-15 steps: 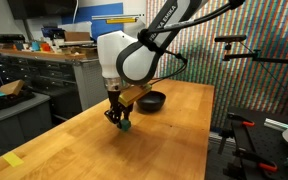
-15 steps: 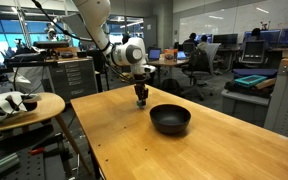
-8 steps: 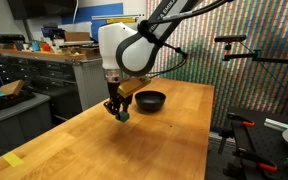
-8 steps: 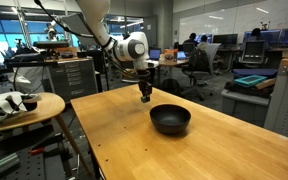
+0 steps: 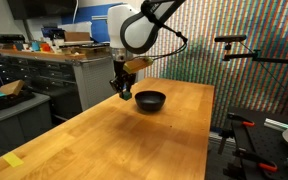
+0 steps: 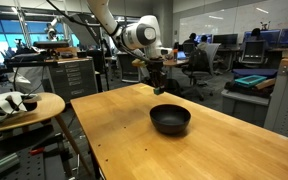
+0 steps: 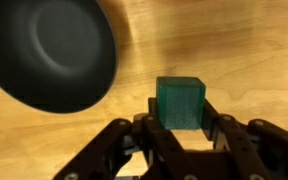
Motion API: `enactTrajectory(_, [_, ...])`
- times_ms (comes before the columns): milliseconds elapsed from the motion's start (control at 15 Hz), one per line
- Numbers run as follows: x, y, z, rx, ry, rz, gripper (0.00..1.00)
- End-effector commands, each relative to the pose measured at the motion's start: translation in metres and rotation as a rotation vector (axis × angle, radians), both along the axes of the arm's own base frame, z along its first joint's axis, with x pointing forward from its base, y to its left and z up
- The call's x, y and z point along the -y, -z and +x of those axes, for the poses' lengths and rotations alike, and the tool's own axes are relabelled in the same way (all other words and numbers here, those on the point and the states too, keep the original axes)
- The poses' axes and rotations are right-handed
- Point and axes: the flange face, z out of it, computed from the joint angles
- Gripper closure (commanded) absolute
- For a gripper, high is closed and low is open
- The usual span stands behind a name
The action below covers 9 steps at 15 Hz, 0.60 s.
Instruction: Put the green block in the black bowl
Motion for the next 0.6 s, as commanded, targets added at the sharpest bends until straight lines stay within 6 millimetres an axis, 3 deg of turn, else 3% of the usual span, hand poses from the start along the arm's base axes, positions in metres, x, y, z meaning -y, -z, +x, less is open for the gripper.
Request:
enactTrajectory(0, [0.025, -0.043, 0.0, 0.002, -0.019, 0.001, 0.83])
enactTrajectory(267, [0.049, -0.066, -0.002, -0.005, -0.024, -0.01, 0.83])
enactTrajectory(533, [0.071, -0.069, -0.012, -0.036, -0.013, -0.02, 0.83])
